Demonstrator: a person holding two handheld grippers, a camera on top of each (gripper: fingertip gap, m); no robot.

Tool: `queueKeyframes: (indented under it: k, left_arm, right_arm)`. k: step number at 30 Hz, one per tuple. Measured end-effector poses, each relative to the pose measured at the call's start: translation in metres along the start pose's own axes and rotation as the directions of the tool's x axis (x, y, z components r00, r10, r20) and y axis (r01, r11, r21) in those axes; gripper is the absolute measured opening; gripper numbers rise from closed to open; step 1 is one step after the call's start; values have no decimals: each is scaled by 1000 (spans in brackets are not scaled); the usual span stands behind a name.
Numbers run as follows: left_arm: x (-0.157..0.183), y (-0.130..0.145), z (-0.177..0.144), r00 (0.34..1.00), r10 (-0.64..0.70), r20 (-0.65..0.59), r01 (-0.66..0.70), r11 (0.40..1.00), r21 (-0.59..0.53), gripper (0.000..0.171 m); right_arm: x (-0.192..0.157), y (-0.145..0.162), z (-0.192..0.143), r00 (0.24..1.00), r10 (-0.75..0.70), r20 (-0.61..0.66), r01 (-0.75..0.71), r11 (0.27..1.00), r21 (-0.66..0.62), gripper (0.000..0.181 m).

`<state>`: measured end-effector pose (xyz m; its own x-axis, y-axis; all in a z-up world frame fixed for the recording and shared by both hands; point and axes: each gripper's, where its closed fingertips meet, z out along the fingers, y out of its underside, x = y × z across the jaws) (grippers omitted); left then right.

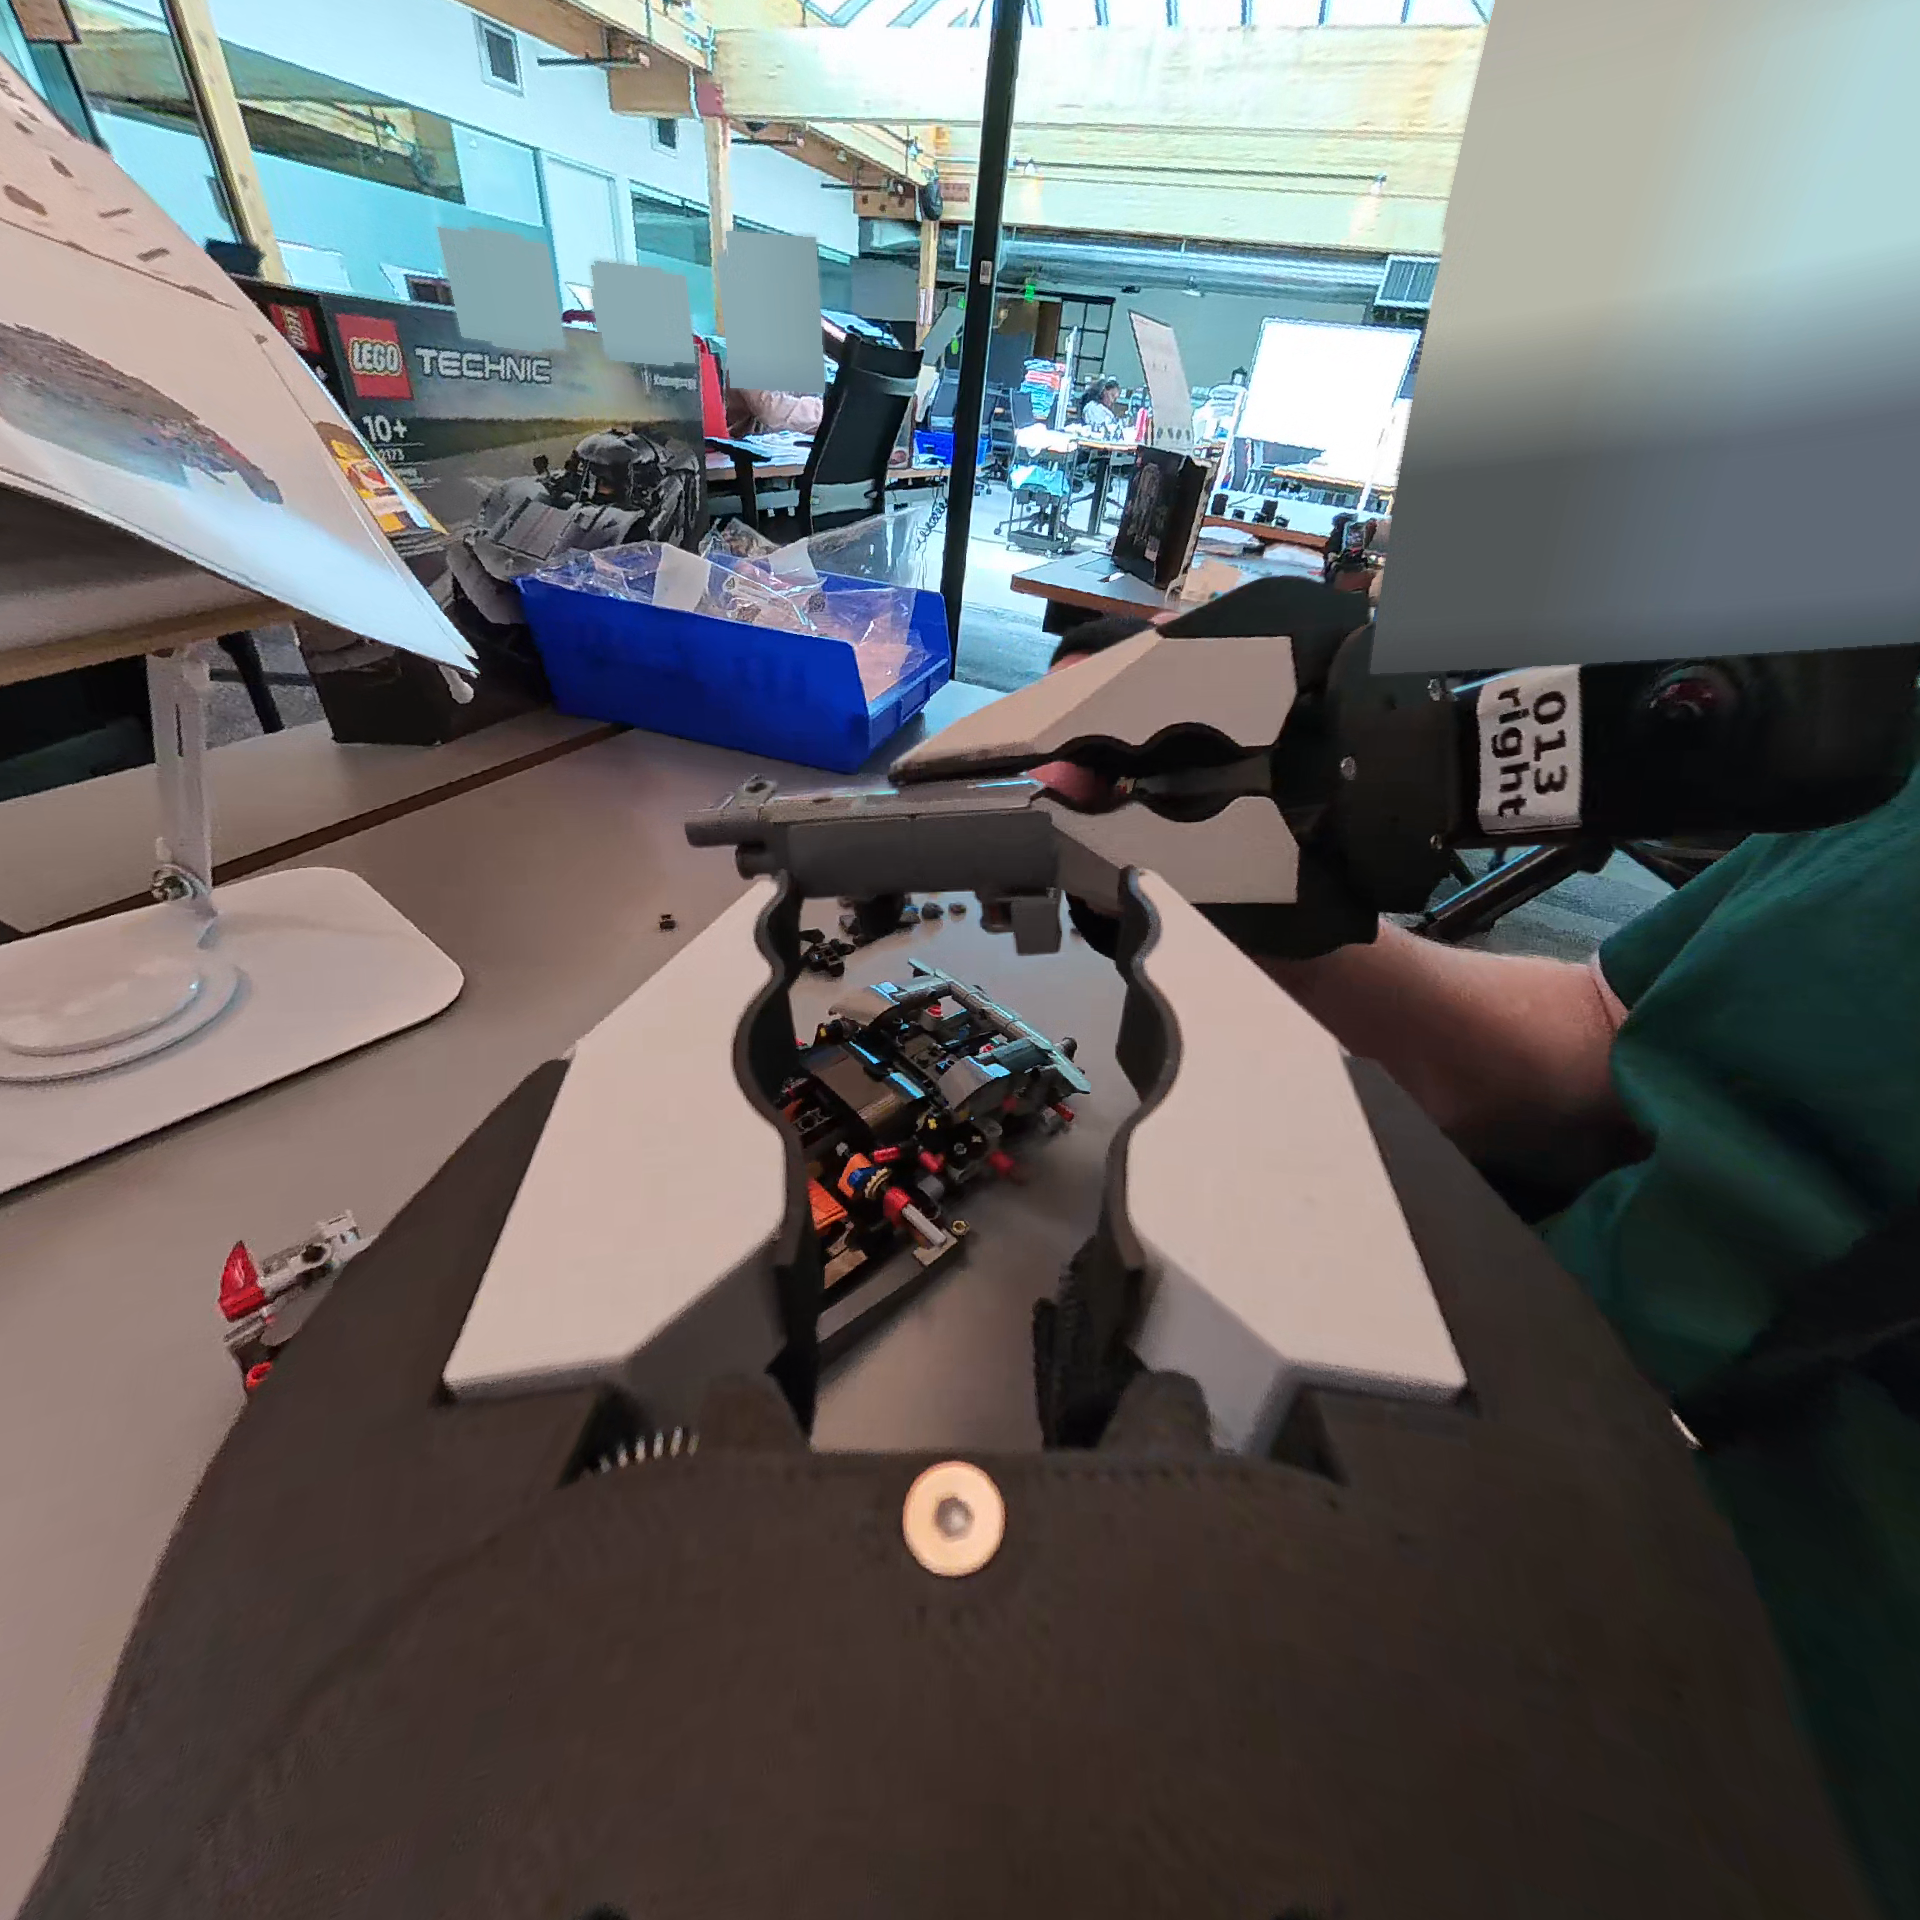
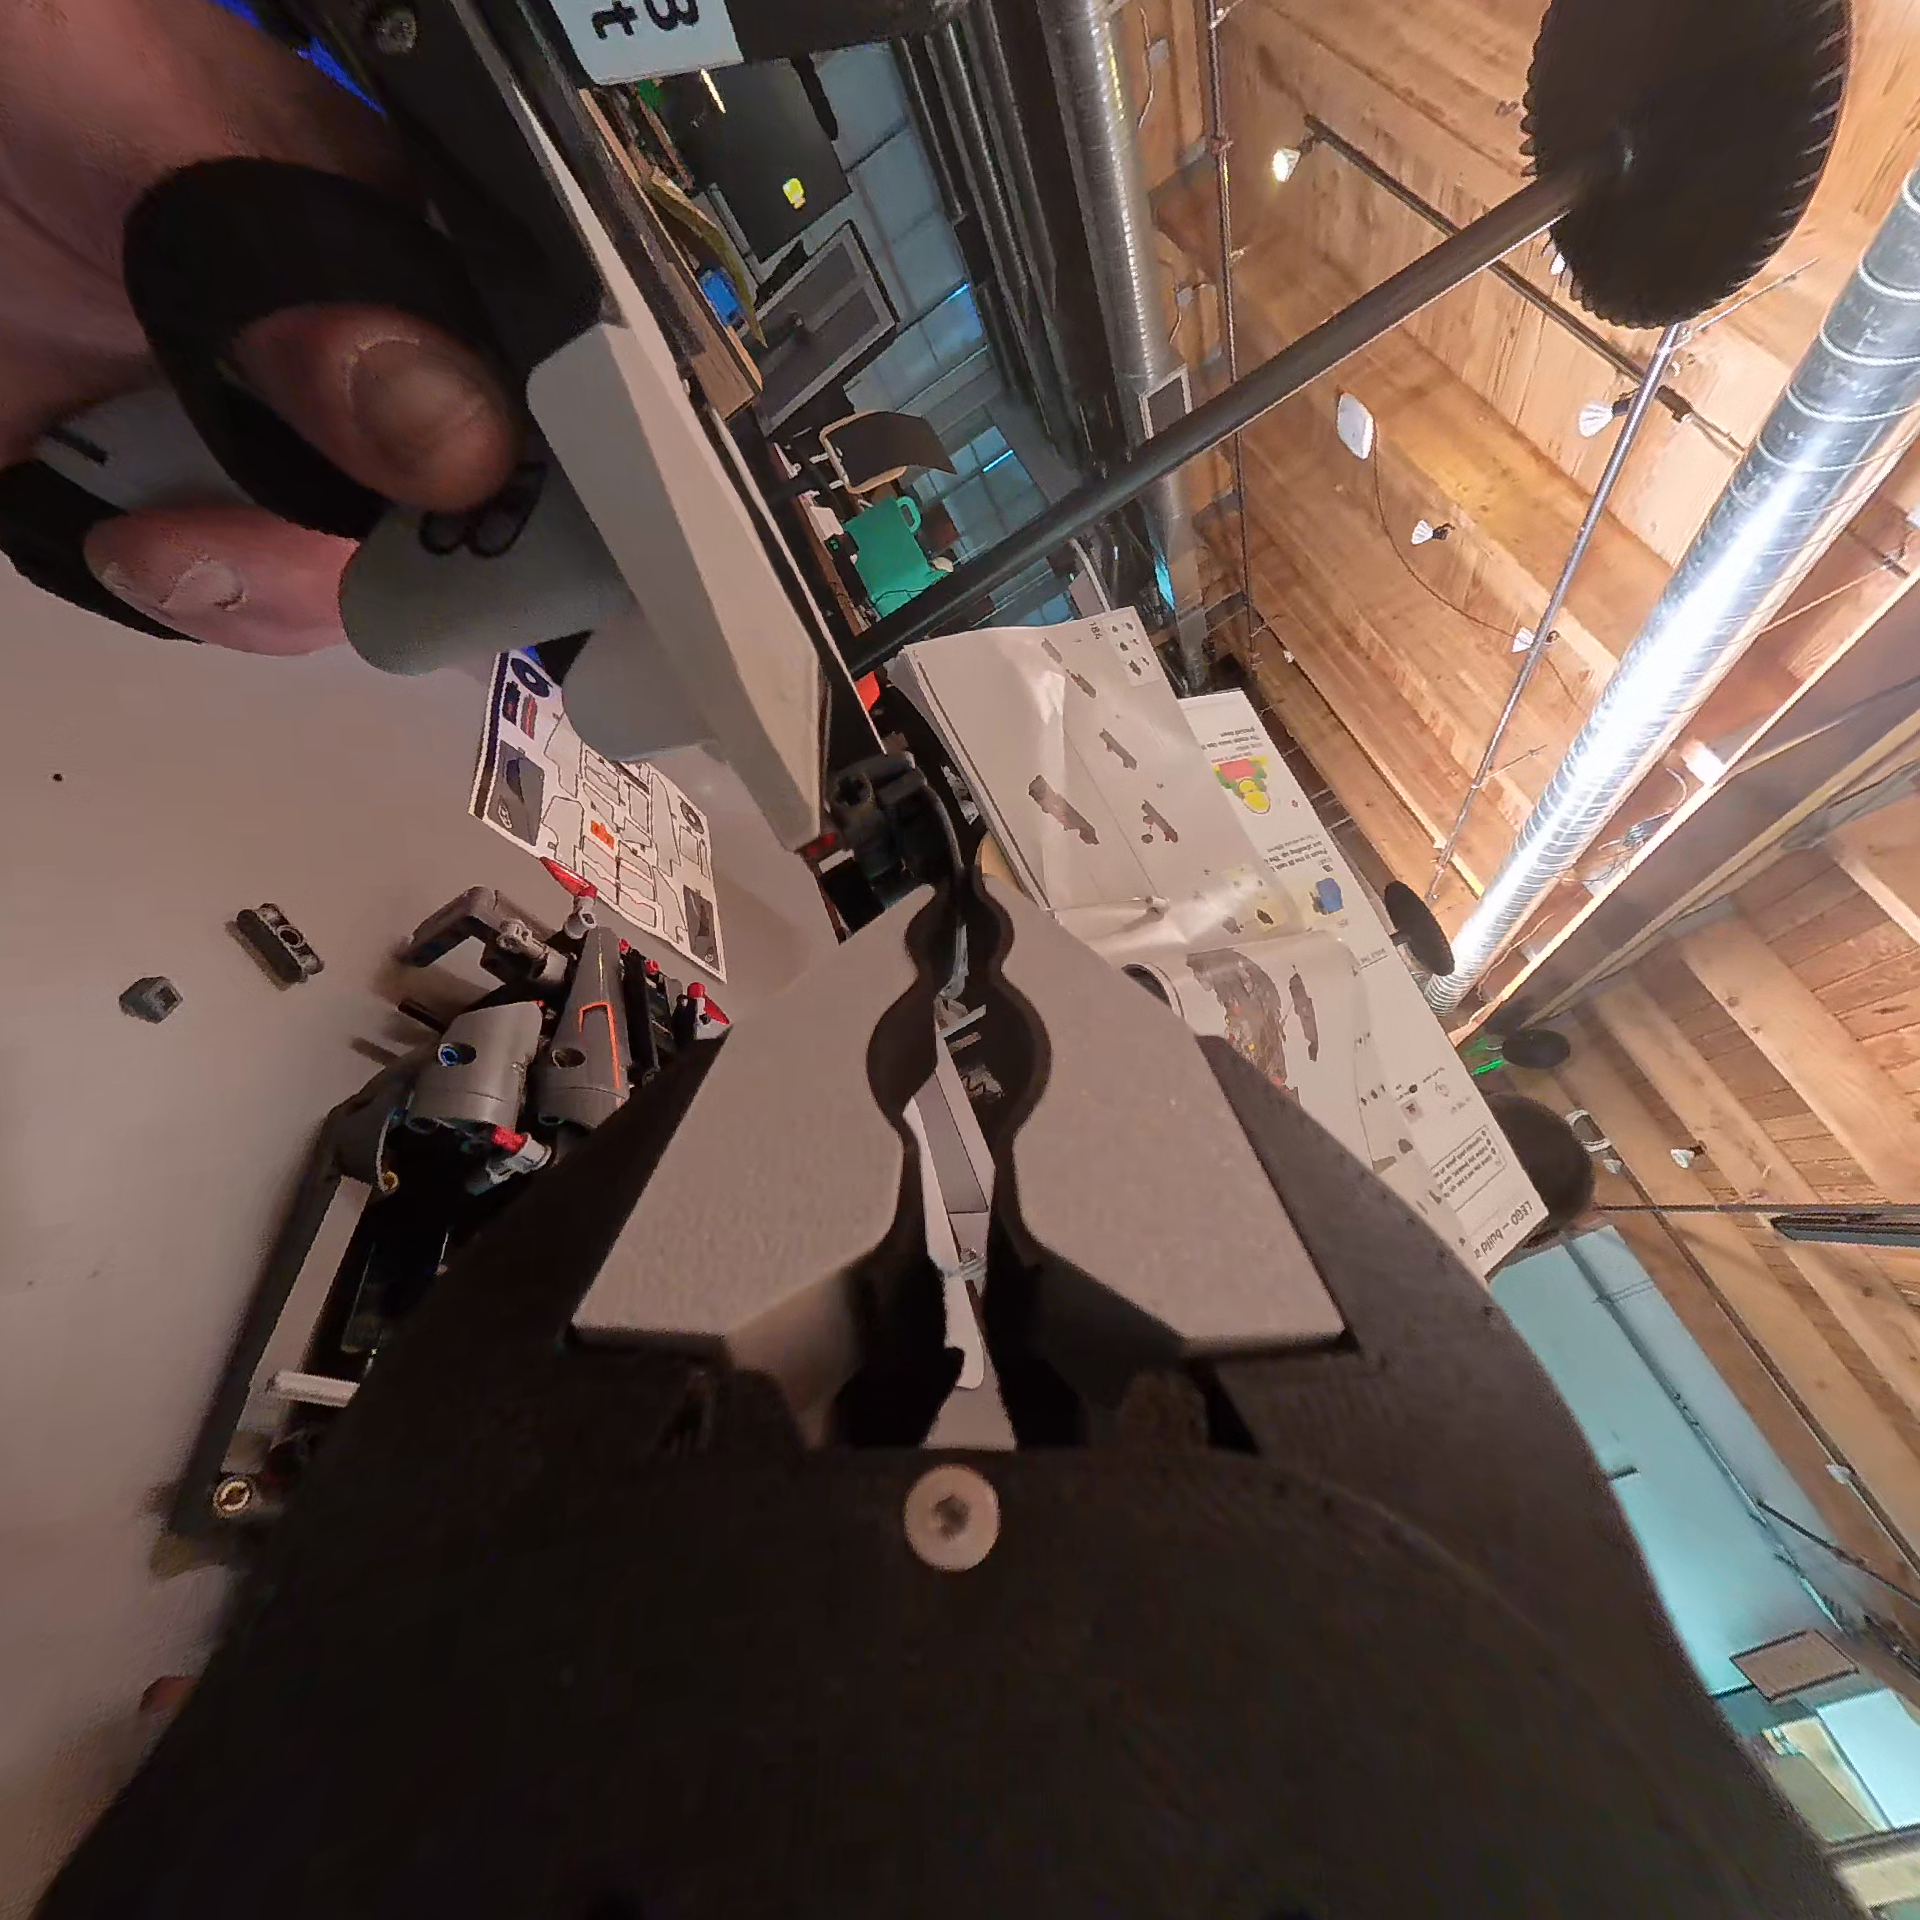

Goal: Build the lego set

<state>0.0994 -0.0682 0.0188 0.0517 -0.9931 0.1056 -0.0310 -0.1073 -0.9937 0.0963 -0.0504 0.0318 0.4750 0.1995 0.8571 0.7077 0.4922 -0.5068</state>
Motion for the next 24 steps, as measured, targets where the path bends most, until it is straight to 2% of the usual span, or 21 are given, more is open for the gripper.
queueKeyframes:
  k: [4, 12, 15, 17, 22, 24]
  left_arm:
    - [-5, 1, 1, 1000, 2, 27, -2, 1000, 1, 48]
    - [-6, 1, -1, 999, 35, 29, -36, 999, 14, 48]
    - [-7, -3, -4, 993, 108, 56, -109, 994, 14, 47]
    - [-11, -3, -7, 981, 173, 92, -171, 985, -24, 47]
    - [-15, -5, -10, 902, 404, 154, -382, 911, -157, 48]
    - [-15, -7, -10, 856, 490, 166, -457, 866, -201, 47]
  right_arm:
    - [-1, 0, 0, 1000, 0, 0, 0, 1000, 7, 0]
    - [-2, -1, 1, 999, 38, 17, -39, 999, 26, 0]
    - [-1, -2, 1, 988, 145, 57, -148, 987, 54, 6]
    - [1, -2, -1, 974, 209, 84, -215, 974, 73, 10]
    - [4, 0, 0, 892, 413, 186, -431, 900, 68, 14]
    - [-2, 6, 4, 770, 573, 281, -598, 801, 6, 21]
